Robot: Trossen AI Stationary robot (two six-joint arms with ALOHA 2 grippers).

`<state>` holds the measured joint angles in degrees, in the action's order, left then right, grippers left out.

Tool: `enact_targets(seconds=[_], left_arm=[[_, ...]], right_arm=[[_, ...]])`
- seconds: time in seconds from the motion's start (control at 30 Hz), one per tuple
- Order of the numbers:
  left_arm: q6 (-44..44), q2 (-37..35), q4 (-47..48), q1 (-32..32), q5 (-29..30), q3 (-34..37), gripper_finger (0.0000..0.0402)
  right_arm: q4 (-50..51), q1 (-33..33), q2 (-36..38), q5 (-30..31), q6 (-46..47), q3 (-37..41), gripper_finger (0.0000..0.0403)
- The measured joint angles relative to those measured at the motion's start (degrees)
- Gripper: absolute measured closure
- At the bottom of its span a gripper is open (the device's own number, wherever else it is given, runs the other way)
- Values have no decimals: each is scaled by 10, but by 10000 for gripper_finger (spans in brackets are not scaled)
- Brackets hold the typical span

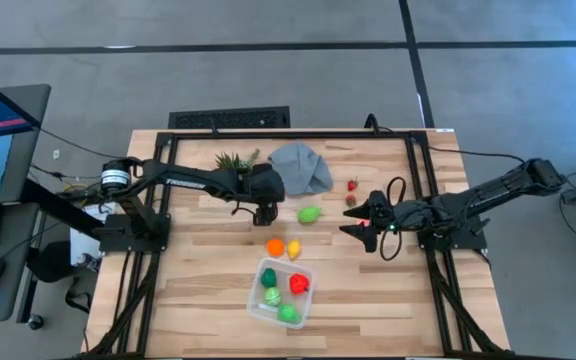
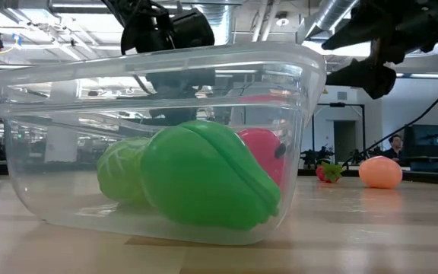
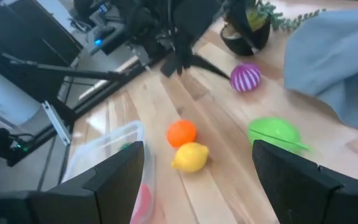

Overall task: Pick and placing Produce into tupperware
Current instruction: Put the onion into the transparent bin

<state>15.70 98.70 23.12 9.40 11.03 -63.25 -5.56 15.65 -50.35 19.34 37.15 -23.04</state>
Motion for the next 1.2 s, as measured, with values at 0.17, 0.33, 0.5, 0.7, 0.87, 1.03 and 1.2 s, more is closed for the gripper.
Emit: enact_targets(seconds=[0.17, 0.33, 0.5, 0.7, 0.87, 1.03, 1.2], left_arm=[[16, 0, 36, 9, -17, -8, 113], [16, 2, 57, 12, -44, -9, 113], [4, 14, 63, 14, -44, -10, 110], [-1, 18, 61, 17, -44, -9, 83], [0, 18, 61, 27, -59, -9, 63], [3, 18, 57, 38, -70, -9, 58], [-6, 28, 60, 51, -98, -9, 58]], right_arm=[[-9, 2, -7, 2, 0, 1, 81], [-11, 0, -6, 2, -1, 1, 81], [-17, 0, -6, 2, -1, 1, 81], [-29, 0, -6, 2, -2, 1, 81], [-31, 0, -6, 2, -2, 1, 81], [-31, 0, -6, 2, -3, 1, 81], [-32, 0, -6, 2, -7, 1, 81]])
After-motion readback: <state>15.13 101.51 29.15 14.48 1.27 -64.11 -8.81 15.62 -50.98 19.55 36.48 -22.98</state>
